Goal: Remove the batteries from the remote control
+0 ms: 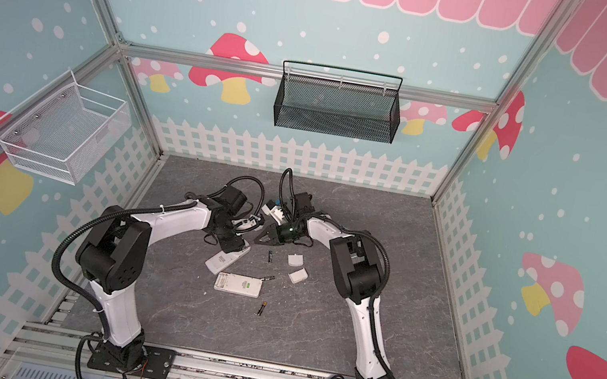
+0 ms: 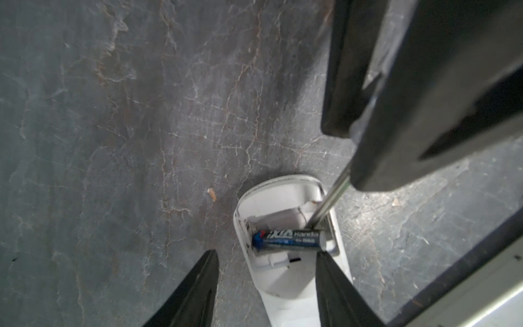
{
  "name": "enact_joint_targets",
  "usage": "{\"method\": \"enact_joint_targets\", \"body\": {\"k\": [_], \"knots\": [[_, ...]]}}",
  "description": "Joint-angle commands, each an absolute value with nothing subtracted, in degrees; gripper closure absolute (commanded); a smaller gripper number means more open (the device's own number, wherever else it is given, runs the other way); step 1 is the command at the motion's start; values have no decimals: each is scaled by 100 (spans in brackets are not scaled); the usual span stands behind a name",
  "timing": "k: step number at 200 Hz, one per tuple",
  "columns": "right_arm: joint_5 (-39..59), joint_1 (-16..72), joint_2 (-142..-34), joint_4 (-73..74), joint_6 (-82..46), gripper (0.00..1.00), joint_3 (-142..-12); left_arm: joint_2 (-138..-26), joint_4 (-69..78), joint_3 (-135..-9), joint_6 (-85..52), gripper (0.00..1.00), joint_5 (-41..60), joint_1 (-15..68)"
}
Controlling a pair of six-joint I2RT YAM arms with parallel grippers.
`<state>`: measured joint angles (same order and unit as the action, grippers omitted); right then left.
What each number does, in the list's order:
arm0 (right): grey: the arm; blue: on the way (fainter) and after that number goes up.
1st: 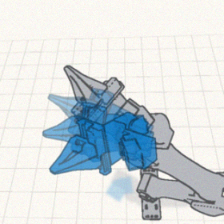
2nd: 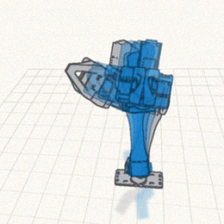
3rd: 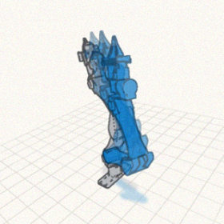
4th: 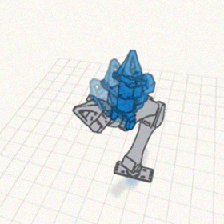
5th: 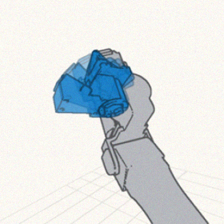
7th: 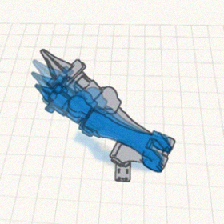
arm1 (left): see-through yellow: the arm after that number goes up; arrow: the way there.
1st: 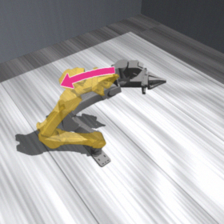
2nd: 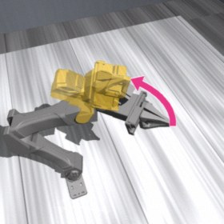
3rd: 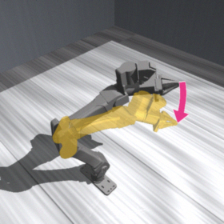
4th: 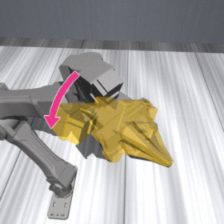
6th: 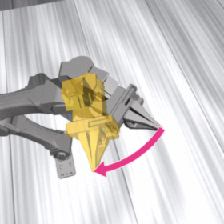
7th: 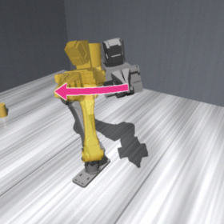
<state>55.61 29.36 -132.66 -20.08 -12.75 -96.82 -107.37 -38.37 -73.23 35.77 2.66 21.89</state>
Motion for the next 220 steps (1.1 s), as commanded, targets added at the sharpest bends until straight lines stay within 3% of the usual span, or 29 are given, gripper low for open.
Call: {"method": "enact_joint_targets", "body": {"k": [1,79,149,220], "knots": [[5886,2981,-13160,-1894,-1370,100,-9633,-10860,-3938,-7482,3674,45,281,2184],[6010,2976,-13076,-1617,-1518,100,-9467,-10843,-4034,-7505,3731,44,405,2215],[5985,2971,-13080,-1589,-1516,100,-9492,-11187,-4227,-7923,3613,58,531,2263],[5935,2955,-13070,-1614,-1450,100,-9484,-11555,-4475,-8365,3591,78,772,2321]]}}
